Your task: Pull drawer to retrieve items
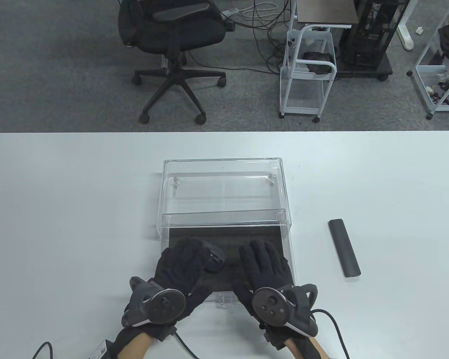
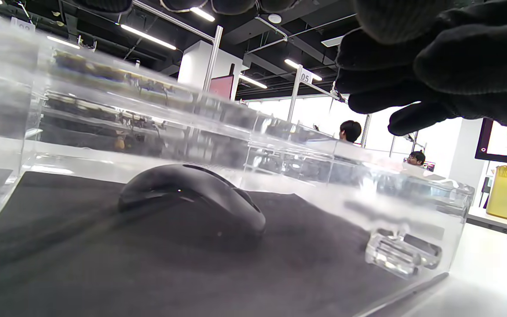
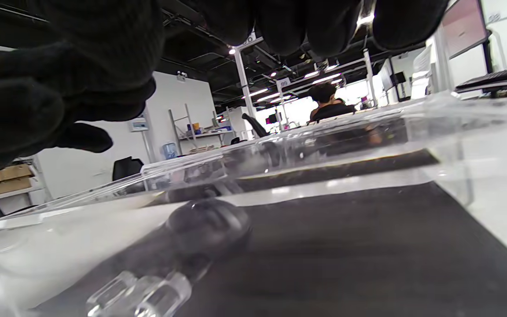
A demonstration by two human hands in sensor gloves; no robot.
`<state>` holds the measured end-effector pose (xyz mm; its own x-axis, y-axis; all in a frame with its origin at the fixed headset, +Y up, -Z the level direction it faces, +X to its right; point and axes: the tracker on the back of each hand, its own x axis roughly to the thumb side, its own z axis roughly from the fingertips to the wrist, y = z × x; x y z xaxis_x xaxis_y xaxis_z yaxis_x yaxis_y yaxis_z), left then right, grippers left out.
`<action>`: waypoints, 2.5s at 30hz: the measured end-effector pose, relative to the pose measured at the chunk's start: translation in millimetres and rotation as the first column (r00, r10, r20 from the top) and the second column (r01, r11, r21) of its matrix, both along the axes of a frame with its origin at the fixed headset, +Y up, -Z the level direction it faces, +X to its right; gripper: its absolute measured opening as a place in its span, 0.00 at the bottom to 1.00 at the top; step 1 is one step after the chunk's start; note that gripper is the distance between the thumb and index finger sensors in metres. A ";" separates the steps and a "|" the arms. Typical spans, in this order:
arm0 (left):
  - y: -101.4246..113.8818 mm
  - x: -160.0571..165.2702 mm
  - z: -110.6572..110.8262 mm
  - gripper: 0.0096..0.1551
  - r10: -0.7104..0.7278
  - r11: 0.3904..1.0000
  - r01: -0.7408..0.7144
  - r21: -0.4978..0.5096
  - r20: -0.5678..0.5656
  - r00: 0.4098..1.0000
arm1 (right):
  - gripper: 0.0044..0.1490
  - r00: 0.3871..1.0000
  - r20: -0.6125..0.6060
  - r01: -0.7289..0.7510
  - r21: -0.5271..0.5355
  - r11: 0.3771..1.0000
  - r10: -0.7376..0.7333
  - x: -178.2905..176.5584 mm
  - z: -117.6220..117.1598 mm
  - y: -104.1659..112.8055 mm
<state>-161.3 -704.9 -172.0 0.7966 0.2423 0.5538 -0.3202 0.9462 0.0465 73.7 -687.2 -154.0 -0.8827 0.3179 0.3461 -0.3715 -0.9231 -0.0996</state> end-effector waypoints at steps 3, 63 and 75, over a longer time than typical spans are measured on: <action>6.7 3.3 -4.6 0.50 -0.078 0.996 0.077 -0.053 -0.023 0.997 | 0.55 1.000 0.004 0.006 0.036 0.999 -0.006 2.0 0.0 -1.0; 28.3 58.8 32.5 0.57 -0.393 0.877 0.418 0.234 -0.149 0.907 | 0.67 0.990 -0.117 -0.045 0.258 0.965 0.078 -13.1 20.6 -17.5; 15.7 52.1 41.7 0.57 -0.289 0.883 0.328 0.337 -0.162 0.944 | 0.66 0.974 -0.026 -0.186 0.482 0.856 0.227 -26.0 35.3 -11.6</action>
